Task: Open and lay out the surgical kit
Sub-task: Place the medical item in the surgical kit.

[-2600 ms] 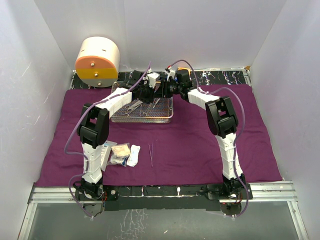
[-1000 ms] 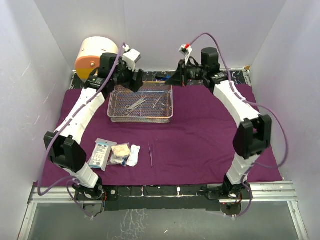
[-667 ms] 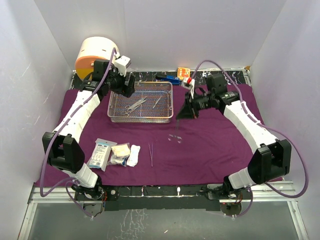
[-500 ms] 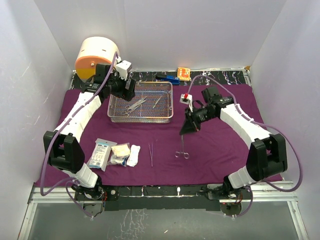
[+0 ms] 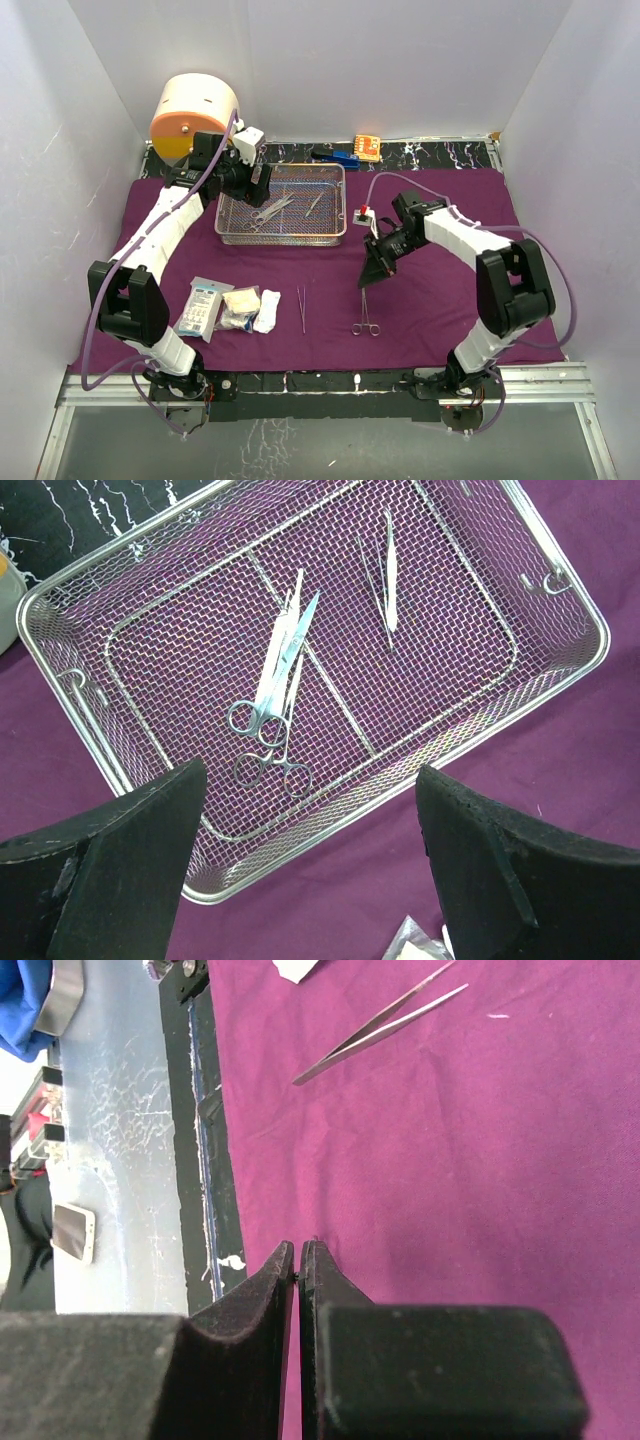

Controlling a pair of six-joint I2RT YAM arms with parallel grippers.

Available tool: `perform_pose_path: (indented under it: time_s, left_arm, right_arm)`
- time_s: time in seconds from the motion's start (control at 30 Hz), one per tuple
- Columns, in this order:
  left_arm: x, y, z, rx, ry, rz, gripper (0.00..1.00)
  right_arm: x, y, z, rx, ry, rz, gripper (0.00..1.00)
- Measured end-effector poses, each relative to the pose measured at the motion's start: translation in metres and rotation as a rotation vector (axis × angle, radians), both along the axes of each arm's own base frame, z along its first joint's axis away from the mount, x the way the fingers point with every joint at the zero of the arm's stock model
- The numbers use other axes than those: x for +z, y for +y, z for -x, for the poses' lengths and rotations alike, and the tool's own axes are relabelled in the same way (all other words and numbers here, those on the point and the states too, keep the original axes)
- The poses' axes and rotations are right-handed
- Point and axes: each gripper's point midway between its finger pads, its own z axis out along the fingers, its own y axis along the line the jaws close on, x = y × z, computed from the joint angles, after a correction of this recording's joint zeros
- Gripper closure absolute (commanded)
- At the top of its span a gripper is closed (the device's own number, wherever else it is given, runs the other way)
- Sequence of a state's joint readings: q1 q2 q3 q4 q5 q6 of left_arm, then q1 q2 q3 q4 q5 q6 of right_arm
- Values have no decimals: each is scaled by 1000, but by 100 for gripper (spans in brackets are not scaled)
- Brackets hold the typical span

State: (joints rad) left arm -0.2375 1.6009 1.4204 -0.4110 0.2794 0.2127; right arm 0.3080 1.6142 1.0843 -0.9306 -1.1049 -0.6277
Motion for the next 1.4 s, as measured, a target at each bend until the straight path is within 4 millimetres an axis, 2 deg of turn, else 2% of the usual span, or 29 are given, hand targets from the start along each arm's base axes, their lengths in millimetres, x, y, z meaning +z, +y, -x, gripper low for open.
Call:
perform_pose_path:
  time_s: [0.13,0.37,0.57,1.4]
  left_arm:
    - [1,-2,1,-10,2,9,16]
    - [1,-5,3,-26,5,23,15]
    - [2,-7,7,-37,5,32,15]
    - [2,-9,8,-51,4,39,14]
  right_arm:
    - [-16,3,-3,6,60,0,100]
    - [-22,8,-13,15,74,-25,100]
    - [-37,5,-24,6,111,-33,100]
    - [-61,-8,-49,-3,184,-53,96]
